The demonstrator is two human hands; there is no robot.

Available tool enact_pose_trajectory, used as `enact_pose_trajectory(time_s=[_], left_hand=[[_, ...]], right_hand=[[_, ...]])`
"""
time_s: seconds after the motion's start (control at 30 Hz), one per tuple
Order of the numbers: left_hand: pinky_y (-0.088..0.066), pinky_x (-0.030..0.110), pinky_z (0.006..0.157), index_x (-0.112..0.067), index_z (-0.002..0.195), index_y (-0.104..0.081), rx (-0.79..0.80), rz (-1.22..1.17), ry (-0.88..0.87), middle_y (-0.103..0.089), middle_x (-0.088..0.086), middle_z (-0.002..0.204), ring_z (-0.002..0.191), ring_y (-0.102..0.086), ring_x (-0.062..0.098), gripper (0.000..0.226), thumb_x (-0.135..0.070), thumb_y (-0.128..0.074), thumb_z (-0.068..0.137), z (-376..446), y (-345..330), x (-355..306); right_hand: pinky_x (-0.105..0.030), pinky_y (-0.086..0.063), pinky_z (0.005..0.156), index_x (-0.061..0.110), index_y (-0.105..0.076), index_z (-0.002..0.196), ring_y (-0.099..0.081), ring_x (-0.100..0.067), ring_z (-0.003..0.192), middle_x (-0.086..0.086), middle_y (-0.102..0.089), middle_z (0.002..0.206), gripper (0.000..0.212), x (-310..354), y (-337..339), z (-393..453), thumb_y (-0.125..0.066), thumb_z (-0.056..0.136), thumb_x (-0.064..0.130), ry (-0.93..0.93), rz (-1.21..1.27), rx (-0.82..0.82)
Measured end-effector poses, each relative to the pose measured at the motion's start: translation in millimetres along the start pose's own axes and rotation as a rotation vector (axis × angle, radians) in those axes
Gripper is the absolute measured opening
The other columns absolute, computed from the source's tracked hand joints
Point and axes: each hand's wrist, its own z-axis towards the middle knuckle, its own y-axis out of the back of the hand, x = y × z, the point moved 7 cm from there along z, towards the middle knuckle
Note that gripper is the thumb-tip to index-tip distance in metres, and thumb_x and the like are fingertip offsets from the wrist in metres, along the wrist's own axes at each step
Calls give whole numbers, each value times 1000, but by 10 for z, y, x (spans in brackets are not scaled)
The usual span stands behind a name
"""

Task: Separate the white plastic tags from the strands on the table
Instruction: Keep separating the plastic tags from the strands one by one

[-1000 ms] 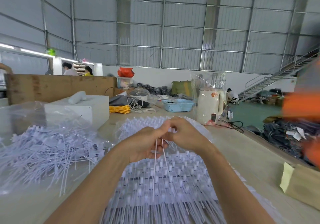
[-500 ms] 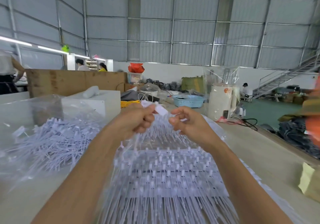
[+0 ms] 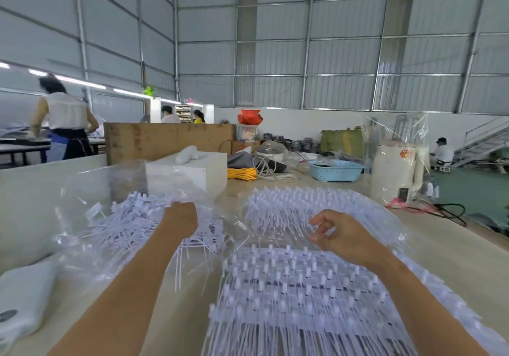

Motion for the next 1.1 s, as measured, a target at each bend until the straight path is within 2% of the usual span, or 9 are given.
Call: enact_pose_trajectory(time_s=[0.17,0.27,0.5,0.6,0.7,0.83,0.97,1.03,1.1], left_hand=[[-39,28,97,-6,129,-43,-127,168,85,-45,15,128,119,-46,26,38,-11,-49,92,82,-53,192],[-36,33,103,-10,128,-51,-70,277,118,-50,12,129,123,-42,26,36,-16,-41,94,101,-161,281],[-29,50,110,-16,136,-45,158,292,126,-33,13,147,137,-28,32,41,-17,-42,95,-195,148,18],[-46,38,95,-11,108,-57,184,178,-38,-58,6,120,108,-56,24,18,-21,-49,95,-398,410,-346],[-50,24,63,-8,81,-59,290,-104,-312,-61,0,79,65,-60,13,21,-25,-57,93,-702,558,-879],[-51,18,65,-7,115,-64,607,-308,-506,-66,8,109,79,-64,12,23,-12,-59,93,-1002,285,-1397],[-43,22,86,-10,133,-54,380,-166,-508,-52,6,135,115,-55,21,41,1,-43,95,-790,75,-1472],[-40,25,90,-6,130,-54,384,-133,-466,-53,7,123,112,-51,21,39,1,-39,95,-691,-100,-1400],[-39,26,78,1,100,-62,423,-51,-401,-51,4,93,92,-49,20,23,-5,-40,96,-618,-300,-1275]], right_hand=[[-24,-48,71,25,-56,89,-55,-1,54,4,-60,75,17,-84,-3,24,-70,83,16,6,-53,16],[-18,-47,67,26,-57,91,-57,4,52,5,-61,76,16,-116,-22,28,-69,84,18,-4,-49,34],[-29,-52,74,21,-60,89,-59,-8,59,4,-60,79,8,-102,-73,17,-67,85,17,-26,-92,95],[-18,-49,64,17,-61,87,-57,2,51,4,-60,76,8,-104,-121,-16,-69,84,17,-40,-87,157],[-15,-45,65,17,-62,88,-56,0,61,6,-60,78,9,-116,-159,-50,-70,83,19,-60,-114,208],[-15,-41,68,18,-64,93,-55,-3,75,5,-59,87,14,-148,-196,-91,-70,83,24,-100,-178,268],[-12,-40,66,13,-66,99,-53,0,73,11,-55,80,19,-143,-216,-128,-69,85,24,-106,-198,306],[-16,-41,74,10,-65,103,-53,-5,78,12,-53,78,22,-164,-216,-143,-68,85,22,-122,-211,311],[-18,-41,77,8,-65,104,-52,-6,79,13,-49,75,23,-192,-204,-158,-68,86,21,-138,-234,309]])
